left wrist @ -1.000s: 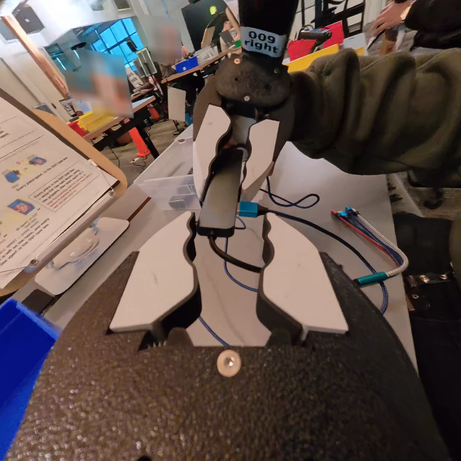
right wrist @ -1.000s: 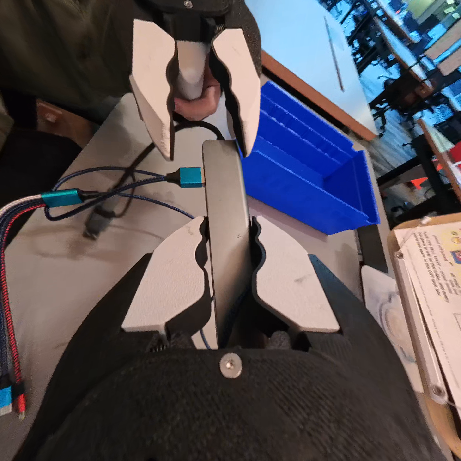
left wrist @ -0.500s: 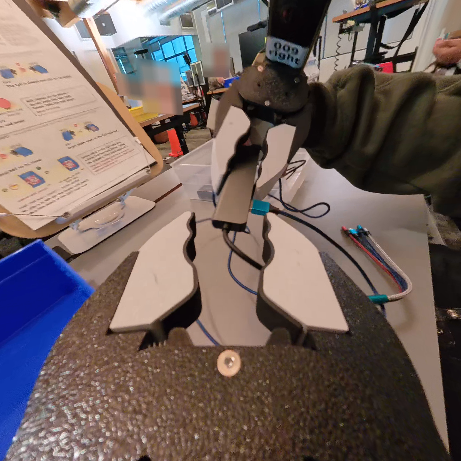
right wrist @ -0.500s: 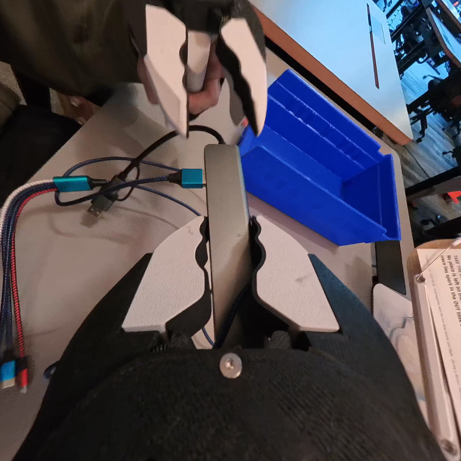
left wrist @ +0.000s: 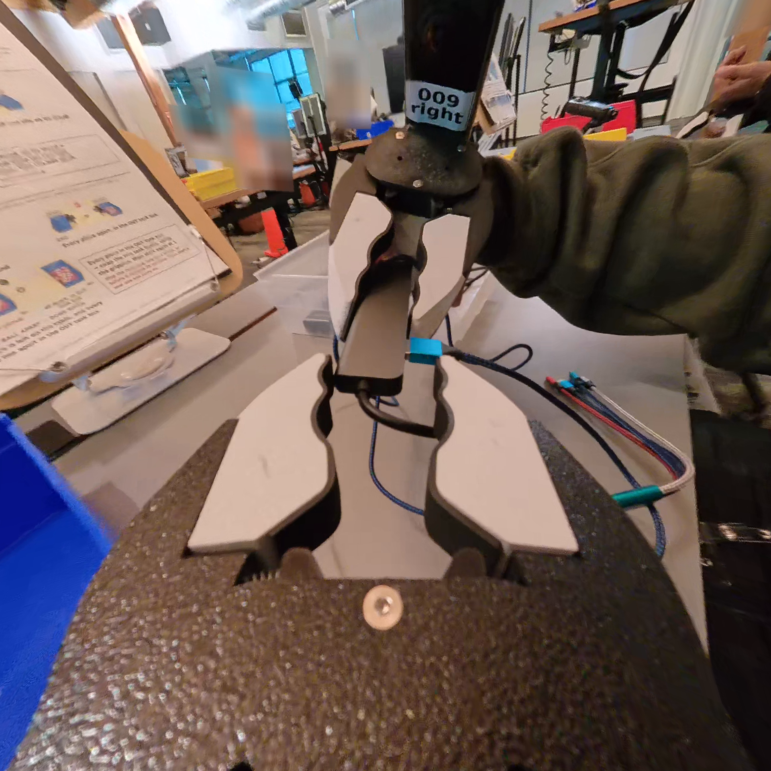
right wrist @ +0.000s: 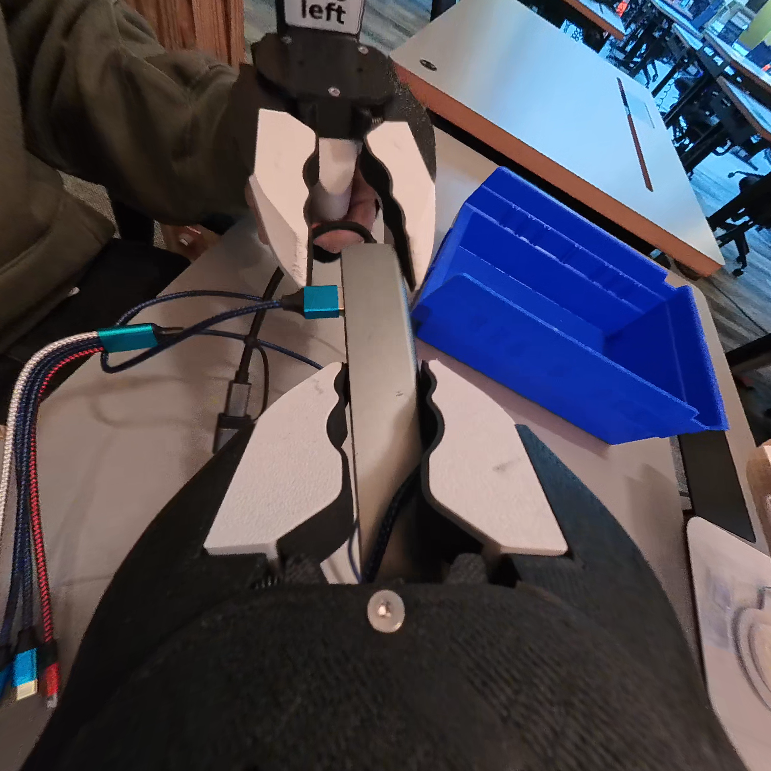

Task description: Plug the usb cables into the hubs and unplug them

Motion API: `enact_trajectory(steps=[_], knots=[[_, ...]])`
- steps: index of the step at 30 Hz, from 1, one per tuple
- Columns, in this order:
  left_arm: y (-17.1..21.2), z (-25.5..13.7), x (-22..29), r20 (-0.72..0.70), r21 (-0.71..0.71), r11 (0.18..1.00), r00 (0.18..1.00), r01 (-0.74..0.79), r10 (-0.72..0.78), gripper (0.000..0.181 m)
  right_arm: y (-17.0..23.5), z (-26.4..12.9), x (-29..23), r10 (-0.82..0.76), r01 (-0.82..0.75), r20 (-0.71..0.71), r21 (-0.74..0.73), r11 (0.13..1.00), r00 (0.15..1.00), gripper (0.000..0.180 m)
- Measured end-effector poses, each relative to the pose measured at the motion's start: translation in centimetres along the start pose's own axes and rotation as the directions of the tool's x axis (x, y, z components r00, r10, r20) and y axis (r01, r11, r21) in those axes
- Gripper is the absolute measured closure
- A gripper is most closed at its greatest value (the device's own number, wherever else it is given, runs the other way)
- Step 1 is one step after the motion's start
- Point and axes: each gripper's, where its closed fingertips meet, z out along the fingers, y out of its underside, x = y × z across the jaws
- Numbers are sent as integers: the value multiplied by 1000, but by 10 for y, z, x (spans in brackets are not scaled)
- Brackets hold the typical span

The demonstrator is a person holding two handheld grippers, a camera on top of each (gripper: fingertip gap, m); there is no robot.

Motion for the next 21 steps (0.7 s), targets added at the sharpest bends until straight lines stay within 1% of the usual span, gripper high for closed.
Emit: enact_trajectory(steps=[3,5,7,9,11,14,17,18,19,21], knots=[[8,3,-2,18,-27,999,1000,20,-20,139,0,-2,0,-2,2,-12,-10,1000,1000,147],[5,6,-3,40,10,999,999,33,-34,143,-2,-4,0,-1,1,-16,-12,1000,1000,147],[1,5,-4,67,50,999,998,13,-17,148,-5,-5,-2,5,-5,-5,-5,1000,1000,147],[-3,4,-2,63,87,996,998,8,-14,148,-8,-6,-4,8,-8,8,5,1000,1000,148],[-2,5,2,14,85,996,999,33,-34,146,-7,-6,-7,15,-15,27,3,1000,1000,148],[-2,4,8,-28,95,995,999,22,-19,144,-9,-5,-10,20,-20,48,8,1000,999,148],[-5,2,17,-115,112,991,992,67,-54,136,-9,-5,-13,19,-20,61,2,1000,998,147],[-5,2,16,-111,116,991,992,71,-58,138,-11,-5,-13,26,-27,64,9,1000,998,147],[-4,2,13,-79,106,993,996,55,-47,147,-11,-5,-14,25,-26,69,12,1000,997,148],[-2,3,10,-47,93,995,999,19,-14,150,-9,-5,-14,25,-25,72,-3,1000,997,147]])
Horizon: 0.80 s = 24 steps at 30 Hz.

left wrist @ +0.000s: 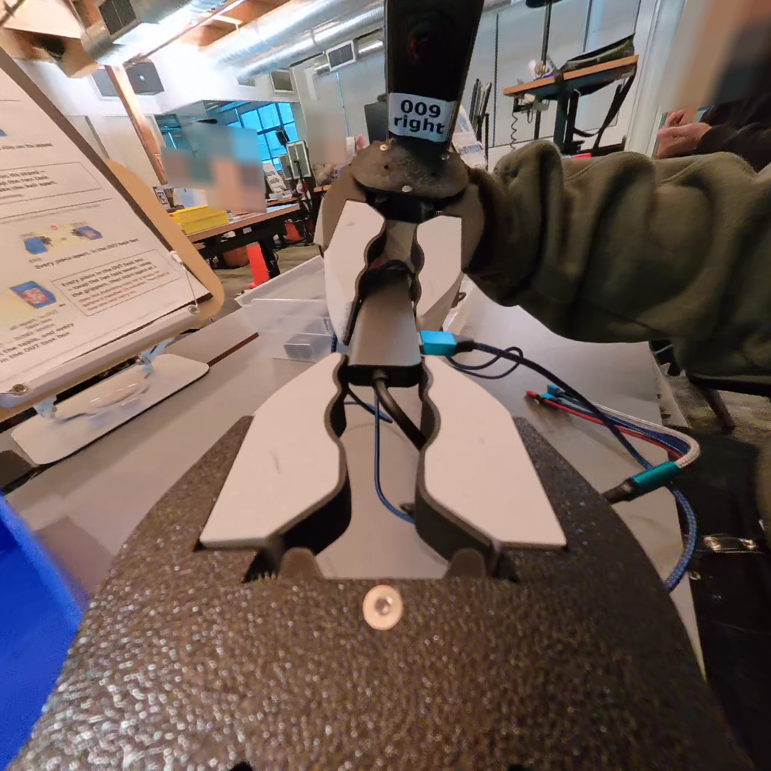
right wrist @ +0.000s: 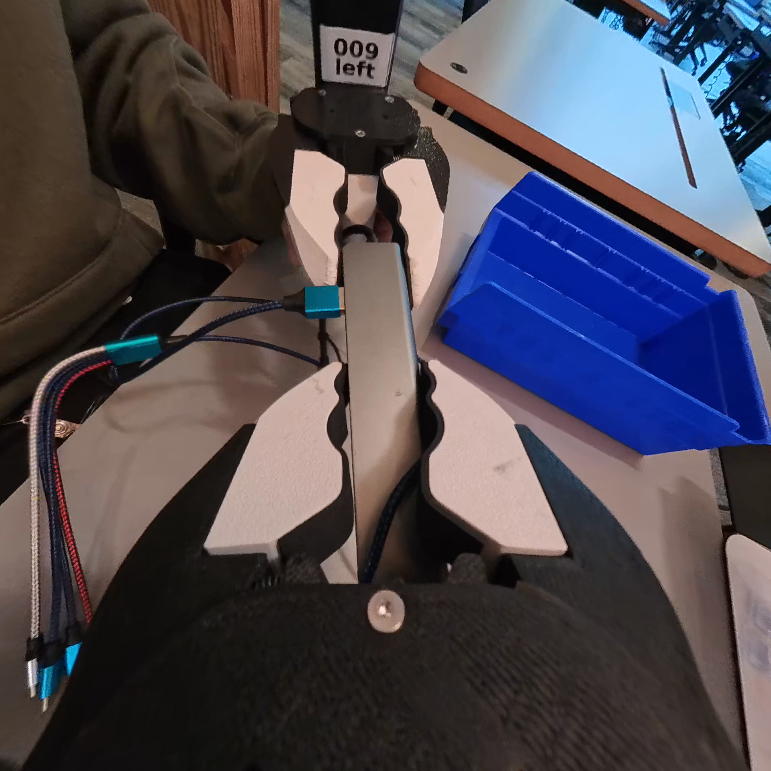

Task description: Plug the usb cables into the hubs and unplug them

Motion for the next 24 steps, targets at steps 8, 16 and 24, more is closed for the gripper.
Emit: enact_trajectory(steps=[8,16,24], knots=[[-1,-2,7,-73,16,998,995,66,-65,144,6,4,-1,-8,9,17,-27,1000,1000,147],[10,-1,4,-50,-53,998,998,28,-31,144,19,9,-3,28,-25,35,-76,997,999,148],[11,1,6,-42,-50,999,999,12,-14,168,21,8,-2,33,-31,28,-89,996,999,148]])
